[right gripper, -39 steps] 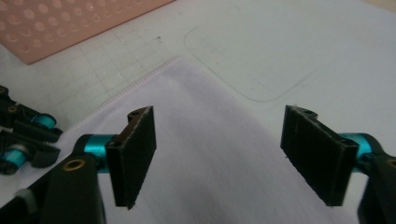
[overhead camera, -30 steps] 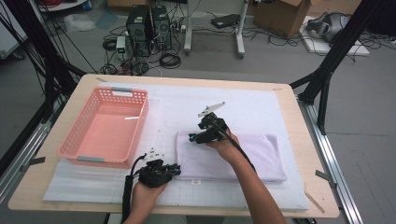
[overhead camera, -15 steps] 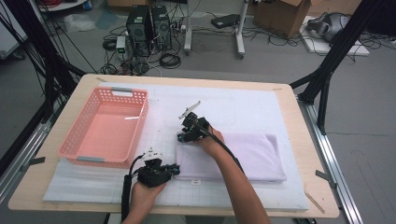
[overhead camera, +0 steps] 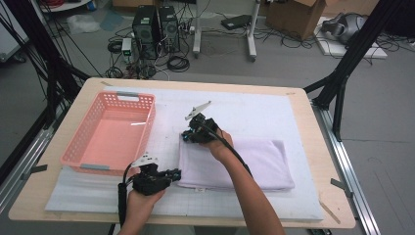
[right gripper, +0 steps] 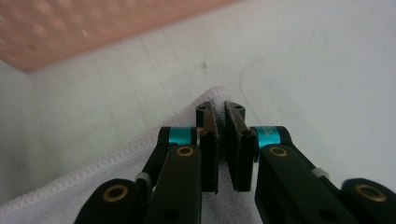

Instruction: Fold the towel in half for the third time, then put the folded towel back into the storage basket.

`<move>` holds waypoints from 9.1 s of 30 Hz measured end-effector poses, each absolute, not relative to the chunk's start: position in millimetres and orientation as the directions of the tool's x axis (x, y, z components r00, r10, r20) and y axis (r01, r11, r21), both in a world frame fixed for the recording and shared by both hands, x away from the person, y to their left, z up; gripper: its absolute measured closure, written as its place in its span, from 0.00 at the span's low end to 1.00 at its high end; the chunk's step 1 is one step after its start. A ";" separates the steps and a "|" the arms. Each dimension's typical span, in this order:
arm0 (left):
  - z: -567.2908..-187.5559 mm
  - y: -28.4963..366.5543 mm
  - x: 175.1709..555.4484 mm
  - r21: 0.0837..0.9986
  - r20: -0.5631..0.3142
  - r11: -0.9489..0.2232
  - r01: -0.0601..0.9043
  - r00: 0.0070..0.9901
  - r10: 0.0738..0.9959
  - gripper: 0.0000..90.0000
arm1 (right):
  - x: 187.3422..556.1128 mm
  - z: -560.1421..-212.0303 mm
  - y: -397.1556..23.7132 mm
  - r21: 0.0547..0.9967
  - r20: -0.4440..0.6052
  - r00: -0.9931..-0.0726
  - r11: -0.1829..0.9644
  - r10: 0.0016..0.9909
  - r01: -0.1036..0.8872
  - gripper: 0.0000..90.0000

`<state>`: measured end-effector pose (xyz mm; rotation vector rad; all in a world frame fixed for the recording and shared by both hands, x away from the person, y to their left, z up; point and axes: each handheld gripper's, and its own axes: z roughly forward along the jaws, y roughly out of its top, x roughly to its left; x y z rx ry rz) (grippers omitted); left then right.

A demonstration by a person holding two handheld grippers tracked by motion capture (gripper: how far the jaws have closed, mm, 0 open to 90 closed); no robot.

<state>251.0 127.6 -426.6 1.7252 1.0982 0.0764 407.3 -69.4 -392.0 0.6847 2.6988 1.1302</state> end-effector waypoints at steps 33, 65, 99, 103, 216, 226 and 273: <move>-389.2 1.9 289.4 0.809 -0.402 -0.173 0.562 0.742 0.536 0.92 | 394.5 -357.7 -198.0 0.798 0.037 -0.794 0.461 0.607 0.389 0.94; -400.7 -31.7 291.2 0.869 -0.268 -0.219 0.443 0.796 0.543 0.47 | 384.2 -393.6 -304.6 0.768 0.030 -0.662 0.407 0.749 0.495 0.94; -422.9 69.8 286.6 0.910 -0.225 -0.129 0.393 0.733 0.642 0.43 | 266.5 -403.4 -330.0 0.798 0.130 -0.559 0.249 0.819 0.549 0.40; -424.1 73.8 285.0 0.914 -0.212 -0.137 0.382 0.737 0.642 0.42 | 267.0 -416.3 -318.9 0.783 0.133 -0.570 0.267 0.811 0.562 0.35; -431.3 88.8 279.7 0.909 -0.292 -0.051 0.415 0.717 0.633 0.41 | 237.7 -430.3 -347.7 0.766 0.011 -0.589 0.371 0.808 0.524 0.81; -431.4 89.3 280.2 0.929 -0.254 -0.061 0.366 0.747 0.615 0.38 | 210.5 -416.1 -379.7 0.859 0.031 -0.491 0.228 0.870 0.458 0.63; -432.3 56.7 294.0 0.927 -0.223 -0.097 0.361 0.743 0.631 0.27 | 221.1 -423.2 -389.5 0.856 0.002 -0.398 0.205 0.917 0.475 0.23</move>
